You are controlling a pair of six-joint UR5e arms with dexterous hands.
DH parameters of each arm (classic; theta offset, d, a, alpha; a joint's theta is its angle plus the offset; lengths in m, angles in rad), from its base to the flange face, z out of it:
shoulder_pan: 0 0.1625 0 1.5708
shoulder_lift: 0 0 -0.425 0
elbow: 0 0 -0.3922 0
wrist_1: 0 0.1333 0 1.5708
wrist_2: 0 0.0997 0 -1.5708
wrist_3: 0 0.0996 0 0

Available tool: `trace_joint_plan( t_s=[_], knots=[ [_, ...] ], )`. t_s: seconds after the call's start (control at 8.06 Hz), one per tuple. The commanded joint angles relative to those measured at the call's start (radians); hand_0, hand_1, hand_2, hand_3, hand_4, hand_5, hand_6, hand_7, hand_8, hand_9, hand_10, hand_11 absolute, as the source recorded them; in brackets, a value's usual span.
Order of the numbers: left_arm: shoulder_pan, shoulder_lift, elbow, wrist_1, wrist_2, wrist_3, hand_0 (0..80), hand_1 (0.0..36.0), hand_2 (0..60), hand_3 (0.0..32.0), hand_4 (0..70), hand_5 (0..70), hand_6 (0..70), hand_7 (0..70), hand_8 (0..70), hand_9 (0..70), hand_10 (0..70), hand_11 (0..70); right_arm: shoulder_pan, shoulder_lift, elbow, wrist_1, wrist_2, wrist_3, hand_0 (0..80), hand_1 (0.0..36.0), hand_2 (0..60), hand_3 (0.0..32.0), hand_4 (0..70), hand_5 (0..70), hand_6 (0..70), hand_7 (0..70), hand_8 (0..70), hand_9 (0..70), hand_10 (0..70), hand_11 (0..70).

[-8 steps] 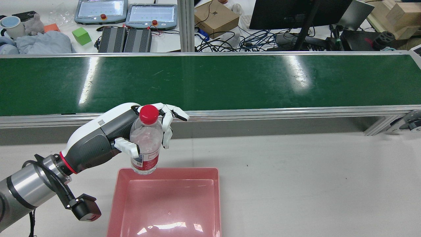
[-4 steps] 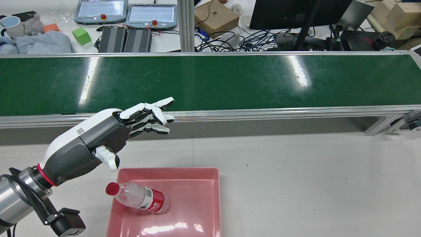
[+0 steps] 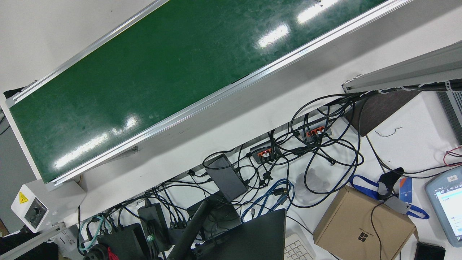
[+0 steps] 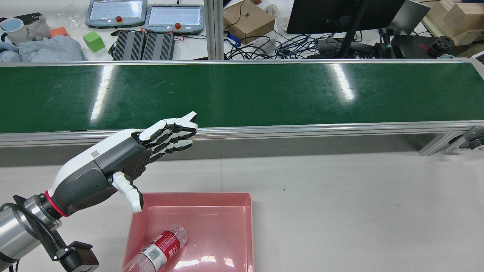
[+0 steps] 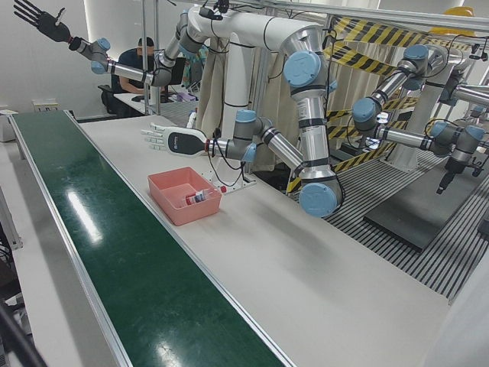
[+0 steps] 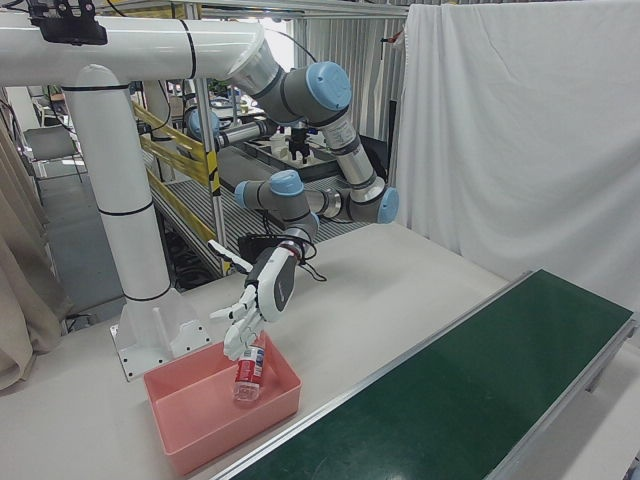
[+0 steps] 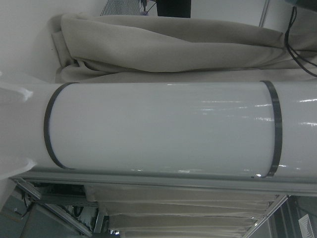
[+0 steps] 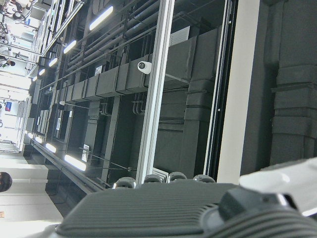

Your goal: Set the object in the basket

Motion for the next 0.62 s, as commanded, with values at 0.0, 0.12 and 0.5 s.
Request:
trace_joint_plan(
  t_s=[0.0,0.12,0.5],
  knots=[
    [0.004,-0.002,0.004,0.006,0.008,-0.003,37.4,0.0,0.0,10.8,1.0,27.1,4.8,2.2,8.8,8.8,7.6,10.7,0.000,0.000,0.000,0.000,0.000,0.000,0.0,0.0,0.0,0.0,0.0,0.0,0.0,0.0,0.0,0.0,0.0,0.0],
    [0.004,-0.004,0.004,0.009,0.008,-0.006,39.2,0.0,0.0,9.8,4.5,27.2,6.0,2.8,10.8,10.4,8.2,11.5,0.000,0.000,0.000,0.000,0.000,0.000,0.0,0.0,0.0,0.0,0.0,0.0,0.0,0.0,0.0,0.0,0.0,0.0],
    [0.002,-0.010,-0.007,0.069,0.010,-0.037,39.2,0.0,0.0,8.8,5.1,27.5,5.6,2.7,11.5,11.0,6.9,9.6,0.000,0.000,0.000,0.000,0.000,0.000,0.0,0.0,0.0,0.0,0.0,0.0,0.0,0.0,0.0,0.0,0.0,0.0]
  ],
)
